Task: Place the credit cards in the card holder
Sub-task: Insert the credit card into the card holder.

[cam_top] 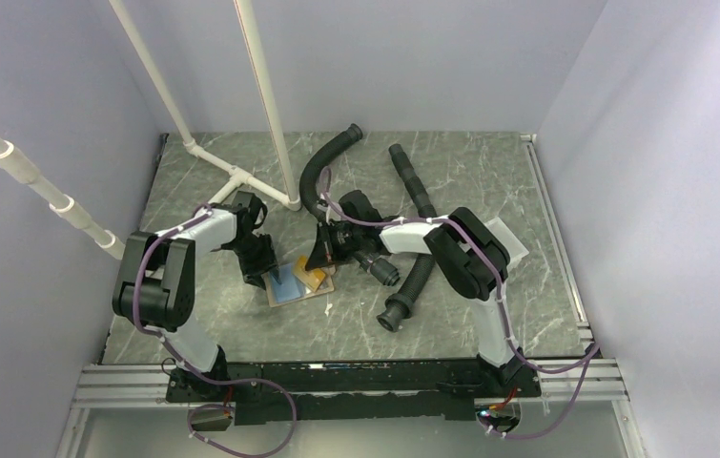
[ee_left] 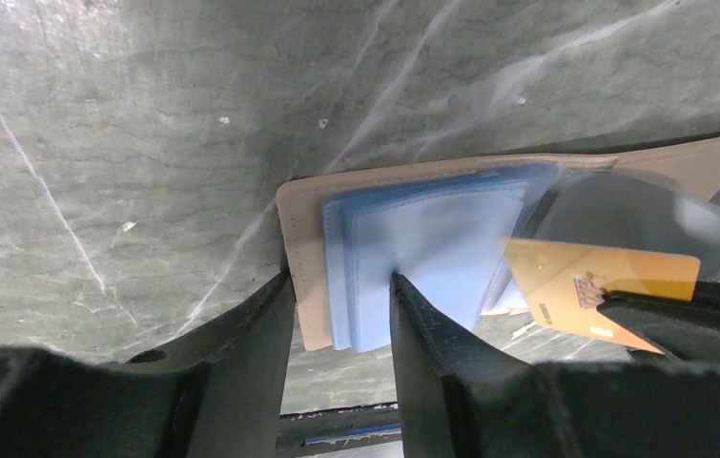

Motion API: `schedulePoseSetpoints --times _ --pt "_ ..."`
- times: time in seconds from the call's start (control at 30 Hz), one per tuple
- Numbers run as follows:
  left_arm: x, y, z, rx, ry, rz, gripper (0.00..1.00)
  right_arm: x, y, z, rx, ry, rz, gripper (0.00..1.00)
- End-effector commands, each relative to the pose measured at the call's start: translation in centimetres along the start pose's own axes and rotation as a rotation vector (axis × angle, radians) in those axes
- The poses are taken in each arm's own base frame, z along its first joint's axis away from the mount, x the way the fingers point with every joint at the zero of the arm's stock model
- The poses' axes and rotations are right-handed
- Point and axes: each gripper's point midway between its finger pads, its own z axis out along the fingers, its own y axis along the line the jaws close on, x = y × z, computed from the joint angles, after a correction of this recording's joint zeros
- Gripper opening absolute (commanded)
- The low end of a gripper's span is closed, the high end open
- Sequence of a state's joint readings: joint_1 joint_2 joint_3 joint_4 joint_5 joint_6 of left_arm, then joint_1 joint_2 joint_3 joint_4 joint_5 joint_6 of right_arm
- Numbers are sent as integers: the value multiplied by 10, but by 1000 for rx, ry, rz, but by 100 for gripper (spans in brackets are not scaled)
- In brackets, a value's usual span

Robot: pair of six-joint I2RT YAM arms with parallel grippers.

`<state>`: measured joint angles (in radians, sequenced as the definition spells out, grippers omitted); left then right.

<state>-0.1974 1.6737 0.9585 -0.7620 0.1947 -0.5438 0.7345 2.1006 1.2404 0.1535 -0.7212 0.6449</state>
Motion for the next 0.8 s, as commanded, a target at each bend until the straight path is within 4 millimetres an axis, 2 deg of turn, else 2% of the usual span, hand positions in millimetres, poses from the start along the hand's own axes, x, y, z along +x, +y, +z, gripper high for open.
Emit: schedulePoseSetpoints --times 0.0,0.3,0.77 --pt "12 8 14 -23 31 -19 45 -8 16 6 -84 -23 -23 0" --pt "17 5 16 10 39 -36 44 -7 7 15 -97 -33 5 0" --pt "30 -1 20 77 37 -98 40 -9 -2 16 -108 -154 88 0"
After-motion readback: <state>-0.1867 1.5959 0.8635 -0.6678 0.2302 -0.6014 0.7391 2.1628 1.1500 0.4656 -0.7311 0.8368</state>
